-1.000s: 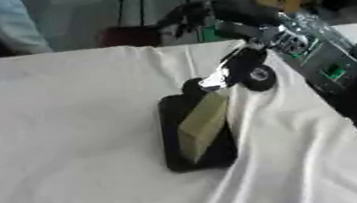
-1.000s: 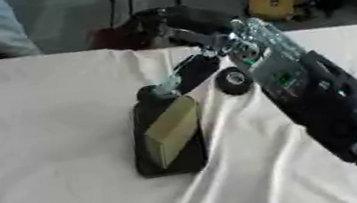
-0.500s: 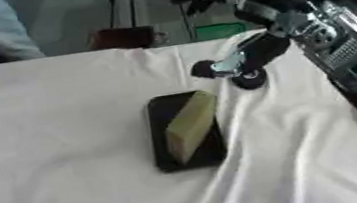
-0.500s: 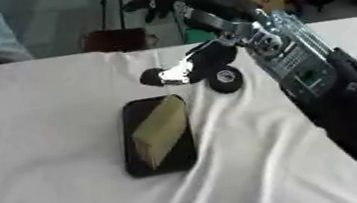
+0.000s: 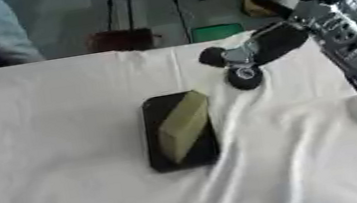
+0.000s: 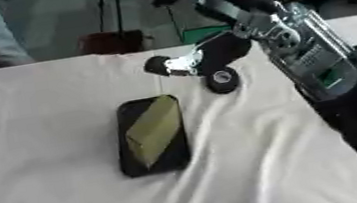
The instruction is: Pick up objects on the table and place them in the box.
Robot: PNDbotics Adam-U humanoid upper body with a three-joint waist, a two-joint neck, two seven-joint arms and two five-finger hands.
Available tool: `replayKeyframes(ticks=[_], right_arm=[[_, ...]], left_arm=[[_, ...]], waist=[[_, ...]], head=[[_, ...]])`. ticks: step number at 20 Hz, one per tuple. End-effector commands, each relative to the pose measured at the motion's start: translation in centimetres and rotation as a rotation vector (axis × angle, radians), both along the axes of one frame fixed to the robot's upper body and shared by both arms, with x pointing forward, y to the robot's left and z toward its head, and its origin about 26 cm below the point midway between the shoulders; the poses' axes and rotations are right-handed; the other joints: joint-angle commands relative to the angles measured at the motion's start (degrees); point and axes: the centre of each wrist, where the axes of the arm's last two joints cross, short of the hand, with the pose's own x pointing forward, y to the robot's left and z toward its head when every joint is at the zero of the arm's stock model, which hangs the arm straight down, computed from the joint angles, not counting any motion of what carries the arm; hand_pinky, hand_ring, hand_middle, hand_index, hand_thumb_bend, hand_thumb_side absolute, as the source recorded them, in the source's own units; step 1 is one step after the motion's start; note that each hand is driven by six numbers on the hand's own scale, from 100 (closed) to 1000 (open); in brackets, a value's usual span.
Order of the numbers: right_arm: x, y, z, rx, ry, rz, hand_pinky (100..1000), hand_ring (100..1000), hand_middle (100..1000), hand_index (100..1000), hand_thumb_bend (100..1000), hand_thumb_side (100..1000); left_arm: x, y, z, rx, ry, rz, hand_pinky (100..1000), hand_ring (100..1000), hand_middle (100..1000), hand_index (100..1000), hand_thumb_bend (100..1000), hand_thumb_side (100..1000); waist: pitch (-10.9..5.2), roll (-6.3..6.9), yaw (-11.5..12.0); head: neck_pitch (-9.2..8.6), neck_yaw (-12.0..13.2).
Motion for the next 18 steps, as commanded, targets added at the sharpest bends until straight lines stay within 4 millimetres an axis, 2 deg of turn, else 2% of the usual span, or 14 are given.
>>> replayKeyframes(ticks=[1, 16, 18], right_arm=[[-0.7, -0.6, 1.4, 0.016, -0.043, -0.020, 739, 762, 836, 912, 562, 622], [-1.5, -1.1, 1.9, 0.137, -0.086, -0.067, 722, 738, 805, 884, 548, 594], [-1.8, -1.3, 1.9, 0.138, -0.090, -0.069, 723, 736, 801, 879, 512, 577]], left_arm=[[-0.3, 0.5, 0.9, 0.018, -0.034, 0.024, 658, 768, 807, 887, 188, 977], [-0.3, 0.7, 0.6, 0.009, -0.028, 0.037, 655, 774, 810, 887, 187, 975], [-0.3, 0.7, 0.6, 0.009, -0.027, 0.037, 653, 788, 824, 886, 184, 974]], waist=[[-0.88, 0.25, -0.17], [-1.00, 0.44, -0.74], [-0.95, 0.47, -0.90]], head=[[-0.60, 0.32], [-0.60, 0.86], [-0.66, 0.93]])
